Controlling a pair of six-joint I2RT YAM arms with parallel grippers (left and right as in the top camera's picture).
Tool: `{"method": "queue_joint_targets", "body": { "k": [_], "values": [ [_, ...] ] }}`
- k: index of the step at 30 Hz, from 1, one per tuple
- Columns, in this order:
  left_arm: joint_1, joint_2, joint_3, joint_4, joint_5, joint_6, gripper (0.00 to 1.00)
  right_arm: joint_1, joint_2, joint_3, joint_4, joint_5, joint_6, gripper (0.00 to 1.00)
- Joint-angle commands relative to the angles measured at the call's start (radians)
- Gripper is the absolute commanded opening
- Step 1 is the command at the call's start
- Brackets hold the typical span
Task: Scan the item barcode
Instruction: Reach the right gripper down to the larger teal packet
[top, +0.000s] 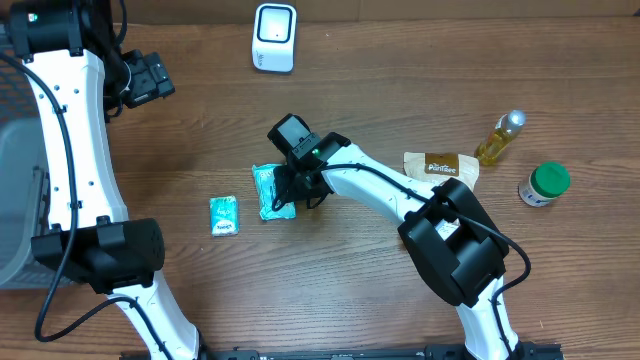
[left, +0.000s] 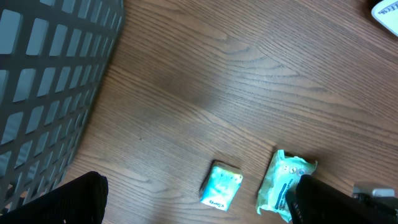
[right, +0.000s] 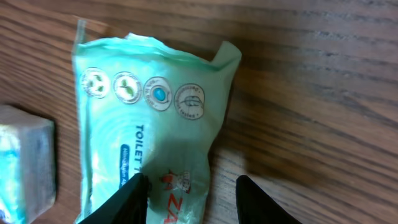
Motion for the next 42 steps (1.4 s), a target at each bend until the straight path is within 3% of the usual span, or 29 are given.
{"method": "queue_joint_targets", "body": {
  "k": [1,3,6,13,21,25,29,33,42],
  "values": [
    [-0.001,-0.023,-0.004,-0.002,0.008,0.004,1.0,0.002,0.027,-0.007,-0.045,0.146,0.095,0.42],
    [-0.001,-0.023,-0.004,-0.002,0.008,0.004,1.0,-0.005,0.027,-0.007,-0.075,0.21,0.138,0.43],
    [-0.001,-0.023,-0.004,-0.002,0.008,0.004,1.0,-0.019,0.028,-0.007,-0.087,0.222,0.14,0.54],
    [-0.001,-0.023,-0.004,-0.002,0.008,0.004,1.0,-0.014,0.037,-0.007,-0.082,0.219,0.141,0.61],
    [-0.001,-0.023,-0.004,-0.002,0.008,0.004,1.0,-0.014,0.069,-0.003,-0.088,0.278,0.14,0.61],
    [-0.001,-0.023,-0.004,-0.002,0.008,0.004,1.0,-0.015,0.001,0.076,-0.189,0.423,0.14,0.6],
    [-0.001,-0.023,-0.004,-0.002,0.009,0.004,1.0,-0.005,-0.081,0.171,-0.264,0.38,0.137,0.61],
    [-0.001,-0.023,-0.004,-0.002,0.008,0.004,1.0,0.042,-0.114,0.186,-0.226,0.267,0.106,0.58],
    [-0.001,-0.023,-0.004,-0.002,0.008,0.004,1.0,0.199,-0.037,0.116,-0.05,0.299,0.106,0.59]
  ]
}}
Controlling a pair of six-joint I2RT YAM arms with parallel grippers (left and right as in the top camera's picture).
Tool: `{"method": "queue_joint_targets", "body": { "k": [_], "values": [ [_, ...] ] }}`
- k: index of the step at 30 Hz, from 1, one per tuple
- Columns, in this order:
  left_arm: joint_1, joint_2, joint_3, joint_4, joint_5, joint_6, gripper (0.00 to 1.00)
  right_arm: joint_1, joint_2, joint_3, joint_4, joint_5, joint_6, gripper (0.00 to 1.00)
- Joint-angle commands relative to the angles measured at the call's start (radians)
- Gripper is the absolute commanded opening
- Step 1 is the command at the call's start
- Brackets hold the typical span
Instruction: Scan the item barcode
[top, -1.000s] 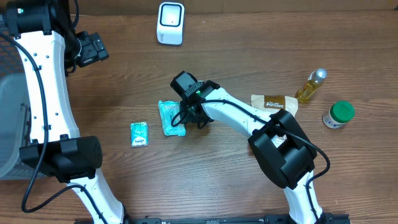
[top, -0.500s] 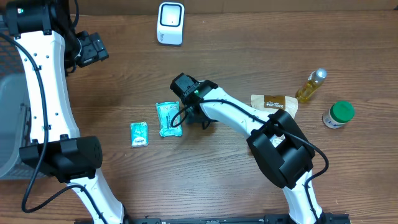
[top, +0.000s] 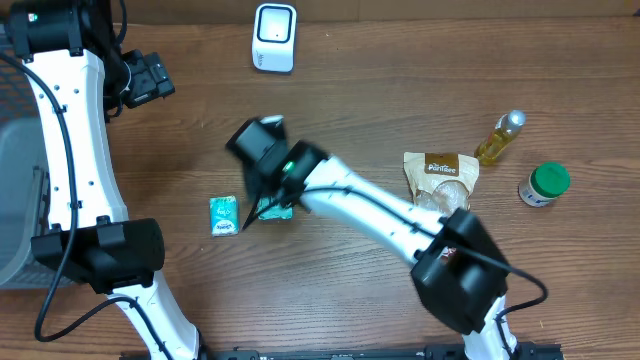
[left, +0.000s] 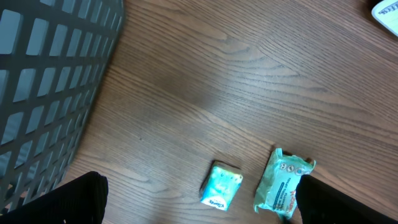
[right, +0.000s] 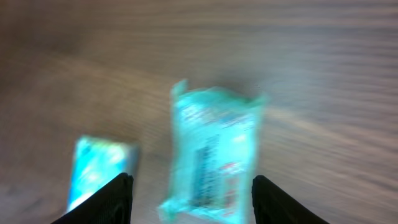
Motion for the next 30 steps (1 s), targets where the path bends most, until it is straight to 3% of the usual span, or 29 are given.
{"method": "queue_joint_targets", "body": {
  "k": [1,17,21,28,30],
  "values": [
    [-0.001,-0.023,-0.004,-0.002,0.009,0.004,0.99,0.039,0.052,-0.028,0.03,0.038,-0.007,0.59],
    [-0.001,-0.023,-0.004,-0.002,0.009,0.004,1.0,0.066,0.169,-0.031,0.066,0.161,-0.022,0.56],
    [-0.001,-0.023,-0.004,-0.002,0.008,0.004,1.0,0.067,0.174,-0.035,0.048,0.159,-0.022,0.49],
    [-0.001,-0.023,-0.004,-0.002,0.008,0.004,1.0,0.066,0.226,-0.072,0.086,0.159,-0.023,0.47],
    [-0.001,-0.023,-0.004,-0.002,0.008,0.004,1.0,0.061,0.23,-0.072,0.084,0.159,-0.023,0.41]
  ]
}}
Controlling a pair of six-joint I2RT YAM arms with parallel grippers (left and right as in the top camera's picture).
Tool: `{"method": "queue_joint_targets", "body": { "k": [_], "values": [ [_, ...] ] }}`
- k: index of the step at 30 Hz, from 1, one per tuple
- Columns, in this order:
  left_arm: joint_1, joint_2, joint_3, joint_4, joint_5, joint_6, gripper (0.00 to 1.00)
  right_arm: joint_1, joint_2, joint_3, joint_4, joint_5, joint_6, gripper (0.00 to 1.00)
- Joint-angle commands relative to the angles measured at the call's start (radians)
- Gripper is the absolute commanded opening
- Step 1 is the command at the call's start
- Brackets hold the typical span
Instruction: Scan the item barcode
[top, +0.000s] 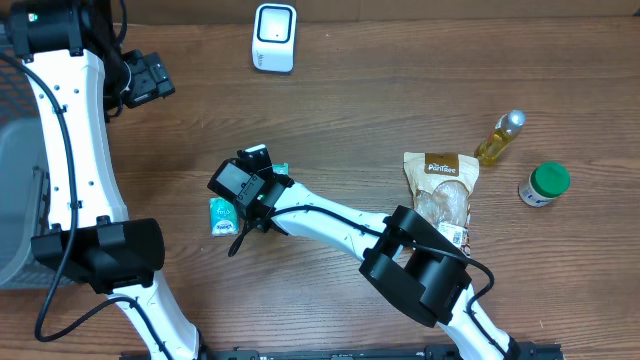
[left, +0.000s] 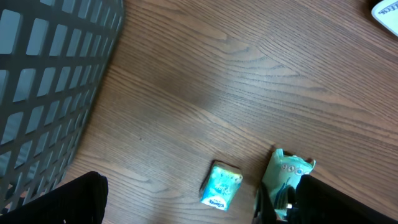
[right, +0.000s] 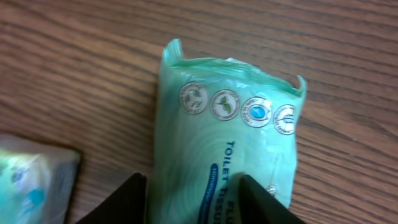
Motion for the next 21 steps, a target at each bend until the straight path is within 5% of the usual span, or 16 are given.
{"method": "queue_joint_targets", "body": {
  "k": [1,11,21],
  "values": [
    [-0.001,-0.023,-0.004,-0.002,0.009,0.004,0.99,-0.01,0.066,-0.036,-0.01,-0.036,0.005,0.37],
    [-0.001,-0.023,-0.004,-0.002,0.008,0.004,1.0,-0.023,0.053,-0.019,-0.127,-0.036,0.006,0.04],
    [-0.001,-0.023,-0.004,-0.002,0.008,0.004,1.0,-0.098,-0.151,0.011,-0.188,-0.187,0.006,0.04]
  ]
}}
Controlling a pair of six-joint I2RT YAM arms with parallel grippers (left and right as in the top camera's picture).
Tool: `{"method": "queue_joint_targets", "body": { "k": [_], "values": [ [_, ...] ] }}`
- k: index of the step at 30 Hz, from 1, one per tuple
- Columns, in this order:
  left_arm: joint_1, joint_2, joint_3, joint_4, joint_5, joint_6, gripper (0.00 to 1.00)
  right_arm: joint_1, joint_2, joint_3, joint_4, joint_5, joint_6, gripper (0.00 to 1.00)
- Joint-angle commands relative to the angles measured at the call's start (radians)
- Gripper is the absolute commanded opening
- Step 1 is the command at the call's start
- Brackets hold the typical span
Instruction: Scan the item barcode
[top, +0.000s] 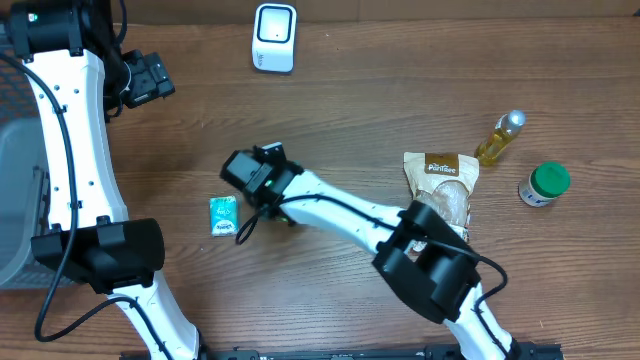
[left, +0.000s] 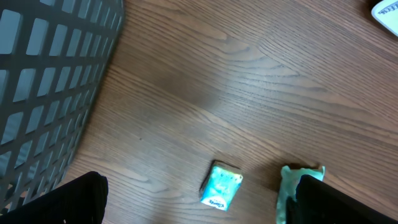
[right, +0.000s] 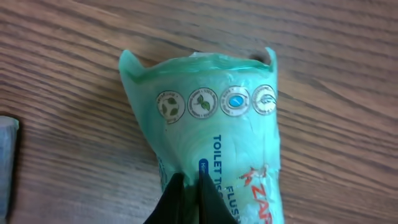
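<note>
A pale green toilet-tissue pack (right: 214, 118) lies lengthwise under my right gripper (right: 189, 196). The black fingers are shut, pinching a fold of its wrapper near the printed words. From overhead the right gripper (top: 255, 175) covers the pack at the table's middle left. The white barcode scanner (top: 274, 37) stands at the far edge. My left gripper (top: 147, 80) hangs open and empty high at the far left. In the left wrist view one edge of the green pack (left: 290, 186) shows beside the right finger (left: 348, 199). No barcode shows.
A small teal tissue packet (top: 223, 215) lies just left of the green pack. A brown snack bag (top: 440, 175), a yellow bottle (top: 499, 137) and a green-capped jar (top: 545, 183) sit at the right. A dark mesh basket (left: 43, 68) stands at the left edge.
My right gripper was open astride the green pack; it is now shut, pinching the wrapper. The pack has shifted a little to the right, away from the teal packet. The left arm has not moved.
My right gripper first stood open low over the green pack. Then it was farther back, with the pack and teal packet both in its blurred view. Then it was open close over the pack again, and now it is shut on it.
</note>
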Motion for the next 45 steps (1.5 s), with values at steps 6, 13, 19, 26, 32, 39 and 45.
{"method": "queue_joint_targets", "body": {
  "k": [6,13,19,26,32,39,45],
  "values": [
    [-0.001,-0.023,-0.004,-0.002,0.008,0.004,1.0,-0.161,-0.194,-0.009,-0.027,-0.477,-0.126,0.04],
    [-0.001,-0.023,-0.004,-0.002,0.008,0.004,1.0,-0.303,-0.196,-0.027,-0.093,-0.686,-0.212,0.22],
    [-0.001,-0.023,-0.004,-0.002,0.009,0.004,1.0,-0.259,-0.196,-0.075,-0.08,-0.542,-0.174,0.68],
    [-0.001,-0.023,-0.004,-0.002,0.009,0.004,1.0,-0.107,-0.188,-0.126,-0.021,-0.115,-0.021,0.7],
    [-0.001,-0.023,-0.004,-0.002,0.009,0.004,0.99,-0.021,-0.179,-0.185,0.09,0.054,0.007,0.7],
    [-0.001,-0.023,-0.004,-0.002,0.008,0.004,0.99,-0.016,-0.133,-0.213,0.163,0.056,0.007,0.8],
    [-0.001,-0.023,-0.004,-0.002,0.009,0.004,1.0,-0.016,-0.094,-0.213,0.18,0.024,0.003,0.82]
  ]
}}
